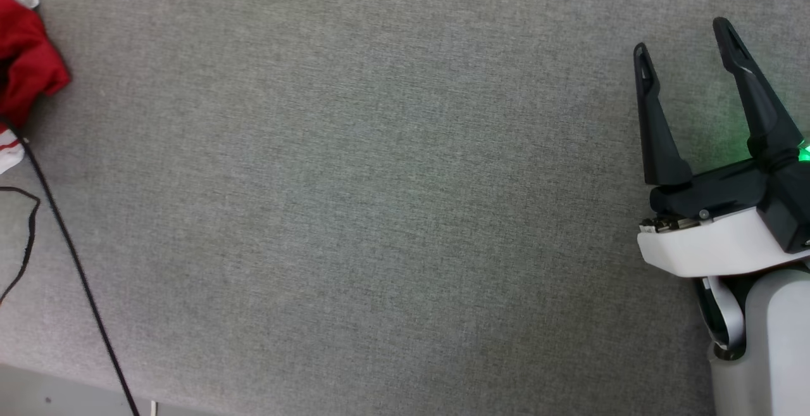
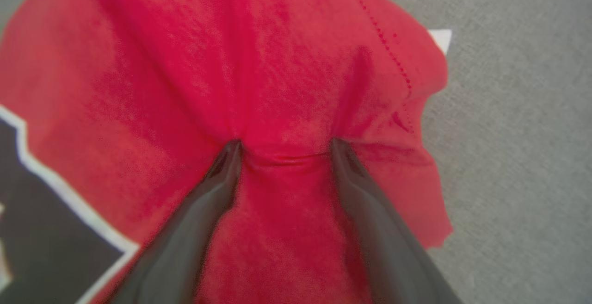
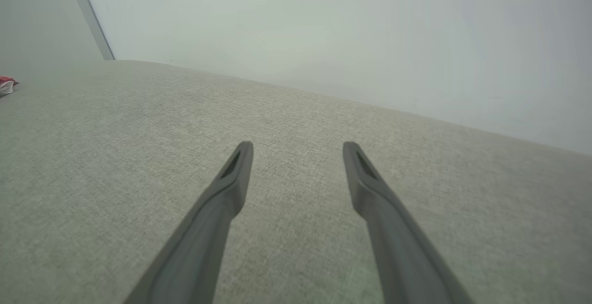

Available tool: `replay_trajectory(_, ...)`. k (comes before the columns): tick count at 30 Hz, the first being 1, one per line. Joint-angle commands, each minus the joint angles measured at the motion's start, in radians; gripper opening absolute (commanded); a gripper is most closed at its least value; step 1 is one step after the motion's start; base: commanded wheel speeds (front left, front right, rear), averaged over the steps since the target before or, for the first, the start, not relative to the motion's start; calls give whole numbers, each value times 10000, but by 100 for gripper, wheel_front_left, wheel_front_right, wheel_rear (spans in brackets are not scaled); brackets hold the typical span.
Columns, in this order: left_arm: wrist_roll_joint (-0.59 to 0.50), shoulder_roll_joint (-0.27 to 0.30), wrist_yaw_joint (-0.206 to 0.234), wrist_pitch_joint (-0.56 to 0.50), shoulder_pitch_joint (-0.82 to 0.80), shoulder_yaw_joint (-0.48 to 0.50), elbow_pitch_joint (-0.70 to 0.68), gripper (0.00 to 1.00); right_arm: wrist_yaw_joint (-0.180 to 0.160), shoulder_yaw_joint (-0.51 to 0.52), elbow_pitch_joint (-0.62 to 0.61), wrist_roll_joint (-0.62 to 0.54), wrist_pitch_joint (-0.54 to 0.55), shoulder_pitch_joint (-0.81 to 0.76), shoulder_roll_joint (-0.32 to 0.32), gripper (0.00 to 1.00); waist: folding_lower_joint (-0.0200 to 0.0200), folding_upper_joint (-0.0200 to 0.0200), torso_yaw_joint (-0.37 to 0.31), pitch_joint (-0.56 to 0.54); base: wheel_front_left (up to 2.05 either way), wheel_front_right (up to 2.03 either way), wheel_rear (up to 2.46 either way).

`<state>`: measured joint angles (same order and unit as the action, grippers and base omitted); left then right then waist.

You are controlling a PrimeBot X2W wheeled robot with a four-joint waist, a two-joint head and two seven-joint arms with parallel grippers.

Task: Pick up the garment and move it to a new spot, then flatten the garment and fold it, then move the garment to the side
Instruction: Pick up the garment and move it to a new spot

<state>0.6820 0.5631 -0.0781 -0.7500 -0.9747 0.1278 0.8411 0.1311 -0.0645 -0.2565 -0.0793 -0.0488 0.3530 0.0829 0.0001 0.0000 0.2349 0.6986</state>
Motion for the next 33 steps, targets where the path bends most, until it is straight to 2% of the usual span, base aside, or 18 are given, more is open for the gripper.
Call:
replay_trajectory(1,36,-328,113,-400,384,-148,613,100,-7,-6,-32,-42,-50,218,4,100,-1,0,-106,116,0,0,0)
replay_trajectory(2,57,-391,105,-471,472,-165,799,100,-7,1,-26,-47,-74,219,-9,100,-1,0,-127,135,0,0,0)
replay_trajectory(3,51,-438,74,-374,514,-191,929,62,-7,30,-40,-57,-87,224,-21,100,-1,0,-139,158,0,0,0)
replay_trajectory(5,68,-537,-6,136,505,-143,1007,0,-7,81,-62,-82,-105,227,-37,100,-1,0,-143,171,0,0,0)
replay_trajectory(11,-302,-468,-195,1596,302,-372,1285,0,-7,294,13,-163,-215,98,-115,100,-1,0,-88,-208,0,0,0)
replay_trajectory(16,-671,-112,-365,3455,-70,-547,1296,0,-7,303,307,-58,-323,-127,-192,100,-1,0,-1,-938,0,0,0)
replay_trajectory(20,-986,-120,-450,4968,-220,-818,1328,0,-7,386,565,36,-441,-363,-251,100,-1,0,64,-1666,0,0,0)
replay_trajectory(25,-1367,-220,-509,6825,-182,-1228,1255,0,-7,578,865,101,-641,-766,-302,100,-1,0,37,-2618,0,0,0)
replay_trajectory(26,-1367,-220,-509,6825,-182,-1228,1255,0,-7,578,865,101,-641,-766,-302,100,-1,0,37,-2618,0,0,0)
replay_trajectory(30,-1593,-397,-520,8197,-4,-1569,1078,0,-7,814,1090,276,-768,-1156,-328,100,-1,0,-64,-3351,0,0,0)
replay_trajectory(33,-1714,-625,-525,8840,144,-1875,934,0,-7,988,1262,586,-825,-1520,-333,100,-1,0,-162,-3884,0,0,0)
